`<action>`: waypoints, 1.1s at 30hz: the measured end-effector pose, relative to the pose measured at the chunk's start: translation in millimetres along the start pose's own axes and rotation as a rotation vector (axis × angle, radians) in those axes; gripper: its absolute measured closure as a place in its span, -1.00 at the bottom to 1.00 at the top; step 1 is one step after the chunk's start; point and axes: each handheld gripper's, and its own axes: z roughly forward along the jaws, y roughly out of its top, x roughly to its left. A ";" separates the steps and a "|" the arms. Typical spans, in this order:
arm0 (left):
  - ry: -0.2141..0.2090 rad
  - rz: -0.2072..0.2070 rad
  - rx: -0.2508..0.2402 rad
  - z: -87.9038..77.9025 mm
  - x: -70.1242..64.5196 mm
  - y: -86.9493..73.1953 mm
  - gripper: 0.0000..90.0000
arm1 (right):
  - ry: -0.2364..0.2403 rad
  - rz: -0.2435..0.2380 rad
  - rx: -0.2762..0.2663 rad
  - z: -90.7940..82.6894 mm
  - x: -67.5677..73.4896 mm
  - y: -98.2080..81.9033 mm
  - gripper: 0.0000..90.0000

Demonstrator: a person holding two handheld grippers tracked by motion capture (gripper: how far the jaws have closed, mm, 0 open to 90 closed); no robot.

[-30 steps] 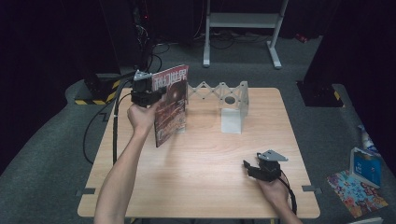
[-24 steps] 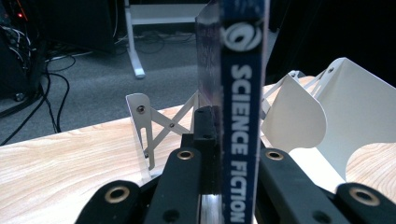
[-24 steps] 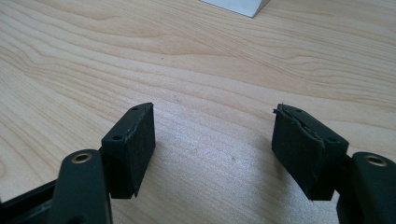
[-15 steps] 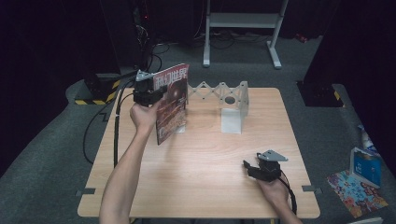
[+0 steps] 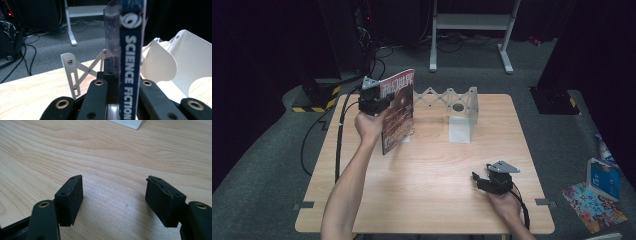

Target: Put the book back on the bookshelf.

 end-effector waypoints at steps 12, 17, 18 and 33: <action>0.001 -0.013 0.107 -1.4 7.9 -7.7 0.83 | 0.001 -0.005 0.001 0.1 -0.3 0.0 -0.32; -0.019 -0.039 0.163 -3.3 13.5 -6.3 0.81 | 0.001 -0.006 0.001 0.0 -0.3 0.0 -0.32; -0.020 -0.039 0.177 -3.7 14.6 -5.8 0.81 | 0.001 -0.005 0.001 0.0 -0.2 0.0 -0.32; -0.008 -0.033 0.150 -19.7 9.5 4.0 0.87 | 0.001 -0.006 0.001 0.0 -0.3 0.0 -0.32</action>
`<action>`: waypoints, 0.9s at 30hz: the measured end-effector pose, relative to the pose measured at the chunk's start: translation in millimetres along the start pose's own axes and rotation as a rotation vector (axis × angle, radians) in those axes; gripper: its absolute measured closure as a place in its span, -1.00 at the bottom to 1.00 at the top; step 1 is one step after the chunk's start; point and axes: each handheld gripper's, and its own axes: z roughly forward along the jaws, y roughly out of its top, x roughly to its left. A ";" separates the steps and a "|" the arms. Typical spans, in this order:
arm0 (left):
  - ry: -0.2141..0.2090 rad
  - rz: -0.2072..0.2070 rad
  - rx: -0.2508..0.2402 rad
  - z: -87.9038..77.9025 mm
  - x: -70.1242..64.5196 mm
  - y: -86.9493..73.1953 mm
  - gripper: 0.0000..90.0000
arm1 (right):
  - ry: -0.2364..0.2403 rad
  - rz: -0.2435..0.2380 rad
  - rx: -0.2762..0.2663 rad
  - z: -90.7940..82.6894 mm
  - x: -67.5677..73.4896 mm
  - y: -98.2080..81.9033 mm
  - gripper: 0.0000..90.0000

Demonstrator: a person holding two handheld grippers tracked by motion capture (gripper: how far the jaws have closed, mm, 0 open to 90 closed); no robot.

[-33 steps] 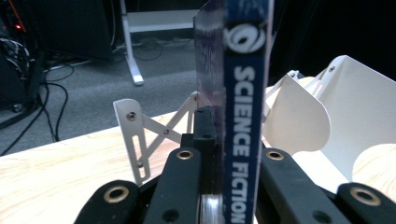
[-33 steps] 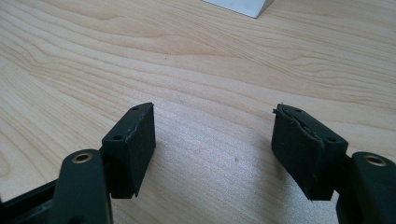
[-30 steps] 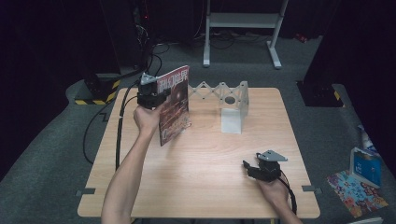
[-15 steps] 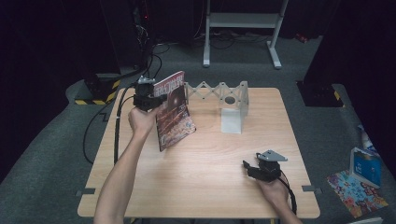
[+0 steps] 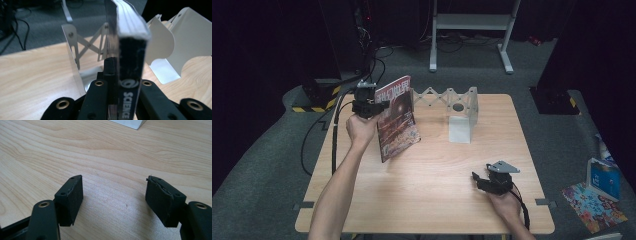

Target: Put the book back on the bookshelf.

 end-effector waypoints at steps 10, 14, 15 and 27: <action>0.059 0.013 -0.084 -3.9 0.9 4.7 0.87 | 0.001 0.003 0.000 -0.1 0.4 -0.1 -0.32; 0.063 0.016 -0.115 2.1 -1.5 5.4 0.87 | 0.001 0.004 0.000 -0.2 0.5 -0.1 -0.32; 0.063 0.017 -0.120 3.5 -2.3 5.3 0.87 | 0.001 0.005 0.000 -0.2 0.5 -0.1 -0.32; 0.090 0.028 -0.188 18.4 -12.4 1.6 0.86 | 0.001 -0.002 -0.002 -0.4 0.3 -0.3 -0.32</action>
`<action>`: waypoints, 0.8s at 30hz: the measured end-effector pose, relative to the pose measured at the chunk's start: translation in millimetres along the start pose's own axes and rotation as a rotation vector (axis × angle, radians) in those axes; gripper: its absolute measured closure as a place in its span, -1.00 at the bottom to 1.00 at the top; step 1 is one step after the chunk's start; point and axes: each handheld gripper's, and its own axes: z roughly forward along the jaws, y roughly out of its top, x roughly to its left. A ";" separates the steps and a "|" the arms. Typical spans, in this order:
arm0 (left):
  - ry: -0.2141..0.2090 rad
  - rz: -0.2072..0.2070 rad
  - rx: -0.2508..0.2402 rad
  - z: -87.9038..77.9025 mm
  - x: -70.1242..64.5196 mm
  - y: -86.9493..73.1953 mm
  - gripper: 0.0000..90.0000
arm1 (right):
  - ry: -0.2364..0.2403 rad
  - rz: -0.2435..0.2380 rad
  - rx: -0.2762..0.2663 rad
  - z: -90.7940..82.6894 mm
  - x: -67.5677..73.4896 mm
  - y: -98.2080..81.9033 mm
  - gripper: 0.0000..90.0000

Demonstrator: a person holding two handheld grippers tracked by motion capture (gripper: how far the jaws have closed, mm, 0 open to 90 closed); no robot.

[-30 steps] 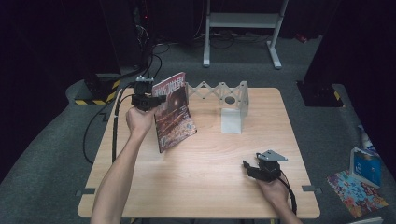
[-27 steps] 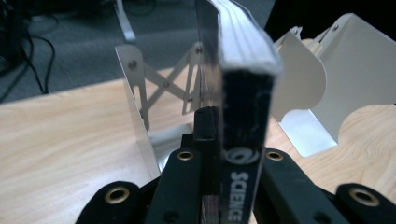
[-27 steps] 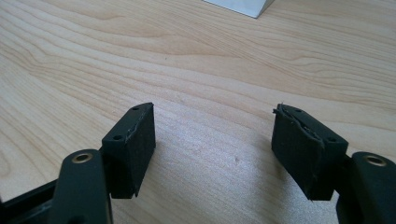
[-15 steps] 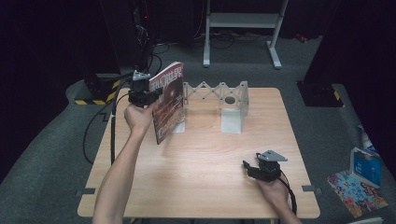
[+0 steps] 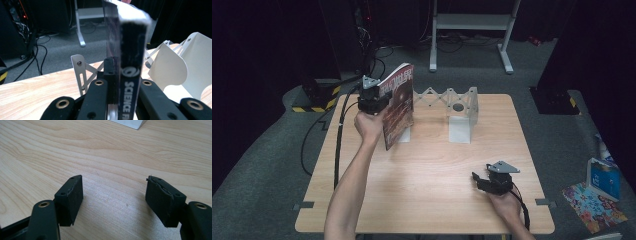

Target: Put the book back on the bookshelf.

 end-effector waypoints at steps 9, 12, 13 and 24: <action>-0.018 -0.013 -0.007 -2.8 0.0 -13.7 0.85 | 0.000 0.001 0.000 0.0 0.0 -0.1 -0.32; -0.020 0.001 0.041 -6.2 1.1 -12.1 0.84 | 0.001 -0.001 0.000 0.0 0.0 -0.1 -0.32; -0.019 0.001 0.054 -6.8 1.4 -11.5 0.83 | 0.001 -0.002 0.000 0.0 -0.1 -0.1 -0.32; -0.052 -0.018 0.163 -10.7 5.0 -6.8 0.81 | 0.000 0.000 0.000 0.0 0.1 -0.1 -0.32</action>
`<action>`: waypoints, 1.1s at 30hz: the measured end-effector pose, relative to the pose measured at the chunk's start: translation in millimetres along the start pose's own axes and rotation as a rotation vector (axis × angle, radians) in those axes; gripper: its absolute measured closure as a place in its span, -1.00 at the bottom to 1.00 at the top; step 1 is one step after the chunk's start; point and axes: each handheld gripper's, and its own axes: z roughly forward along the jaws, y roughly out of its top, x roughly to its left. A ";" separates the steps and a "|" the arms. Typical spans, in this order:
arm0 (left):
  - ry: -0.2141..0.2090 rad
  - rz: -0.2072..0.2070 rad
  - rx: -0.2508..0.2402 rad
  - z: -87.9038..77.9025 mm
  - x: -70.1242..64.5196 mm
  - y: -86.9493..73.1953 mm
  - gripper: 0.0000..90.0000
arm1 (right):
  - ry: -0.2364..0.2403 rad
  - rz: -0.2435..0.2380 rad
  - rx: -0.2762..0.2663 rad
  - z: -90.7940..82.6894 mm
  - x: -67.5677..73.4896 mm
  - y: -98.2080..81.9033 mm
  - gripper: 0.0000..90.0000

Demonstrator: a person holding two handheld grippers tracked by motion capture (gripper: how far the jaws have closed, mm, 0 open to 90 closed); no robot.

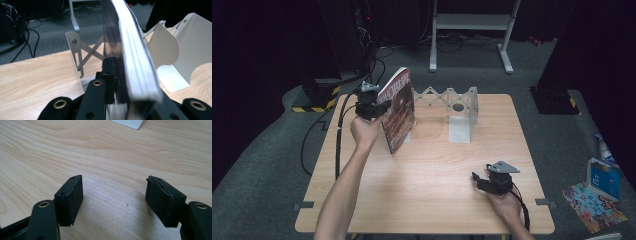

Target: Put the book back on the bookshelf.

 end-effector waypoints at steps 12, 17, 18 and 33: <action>-0.012 -0.051 0.068 -4.5 8.8 0.4 0.83 | 0.000 -0.001 0.000 0.0 -0.1 0.0 -0.32; -0.007 -0.032 0.051 -5.3 5.5 0.5 0.86 | 0.001 -0.002 0.000 0.0 -0.1 0.0 -0.32; -0.002 -0.023 0.045 -5.5 4.8 0.6 0.86 | 0.001 0.000 0.000 0.0 0.0 0.0 -0.32; 0.032 -0.001 -0.044 -1.8 -1.1 1.7 0.87 | 0.000 0.003 0.000 0.0 0.2 -0.1 -0.32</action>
